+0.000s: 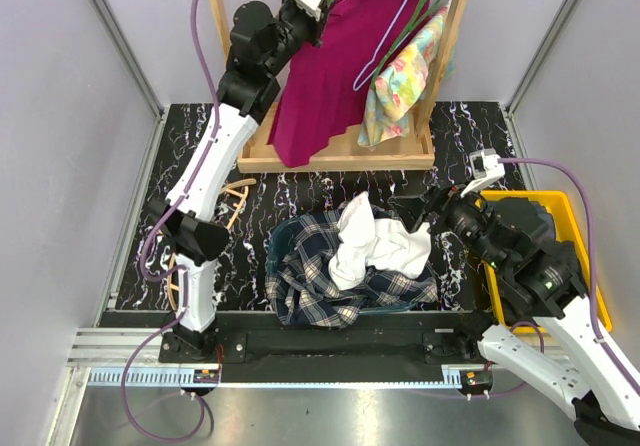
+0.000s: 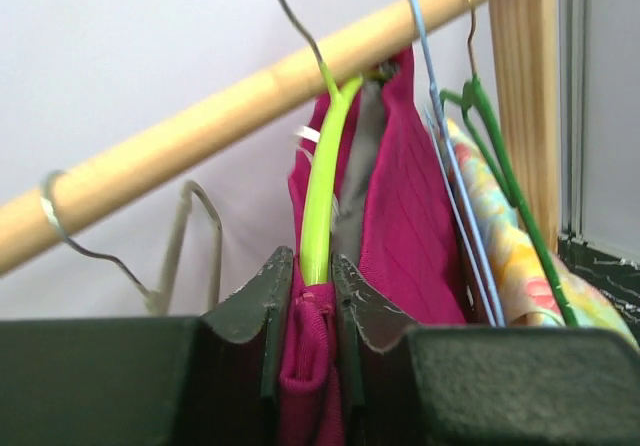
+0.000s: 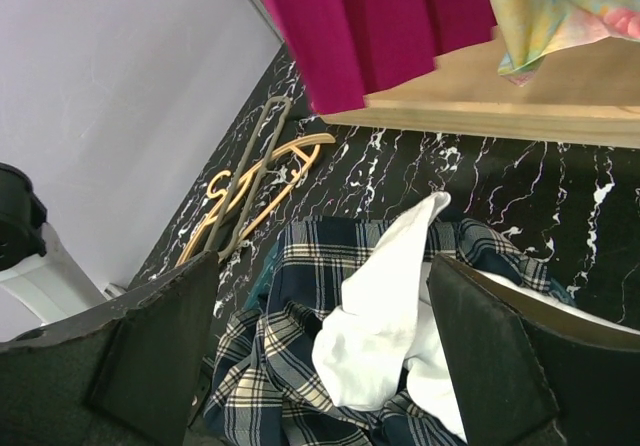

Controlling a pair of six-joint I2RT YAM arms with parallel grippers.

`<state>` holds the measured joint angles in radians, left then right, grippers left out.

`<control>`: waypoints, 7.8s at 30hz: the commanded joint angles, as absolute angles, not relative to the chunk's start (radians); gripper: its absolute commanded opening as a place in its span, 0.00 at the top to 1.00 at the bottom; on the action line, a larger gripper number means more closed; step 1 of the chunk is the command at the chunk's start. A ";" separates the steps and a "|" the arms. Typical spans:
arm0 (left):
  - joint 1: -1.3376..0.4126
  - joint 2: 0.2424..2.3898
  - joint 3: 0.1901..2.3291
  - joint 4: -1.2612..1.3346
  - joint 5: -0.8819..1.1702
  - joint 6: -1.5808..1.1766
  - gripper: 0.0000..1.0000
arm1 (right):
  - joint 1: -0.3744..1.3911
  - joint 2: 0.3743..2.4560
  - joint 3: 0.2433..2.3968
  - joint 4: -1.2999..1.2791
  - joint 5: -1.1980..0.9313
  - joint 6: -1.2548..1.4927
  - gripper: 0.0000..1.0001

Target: Remove the skirt from the hanger

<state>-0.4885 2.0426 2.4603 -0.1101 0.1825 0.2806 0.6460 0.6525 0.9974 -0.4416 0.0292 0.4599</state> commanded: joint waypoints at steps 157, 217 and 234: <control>-0.609 1.235 2.168 -0.505 0.416 0.276 0.98 | 0.322 1.117 1.331 -0.097 0.428 -0.215 1.00; -0.351 1.298 2.020 -0.350 0.575 -0.070 0.01 | 0.270 1.017 1.776 -0.092 -0.288 0.206 1.00; -0.249 1.407 1.911 0.025 1.256 -0.684 0.01 | 0.270 1.046 1.839 -0.083 -0.322 0.288 1.00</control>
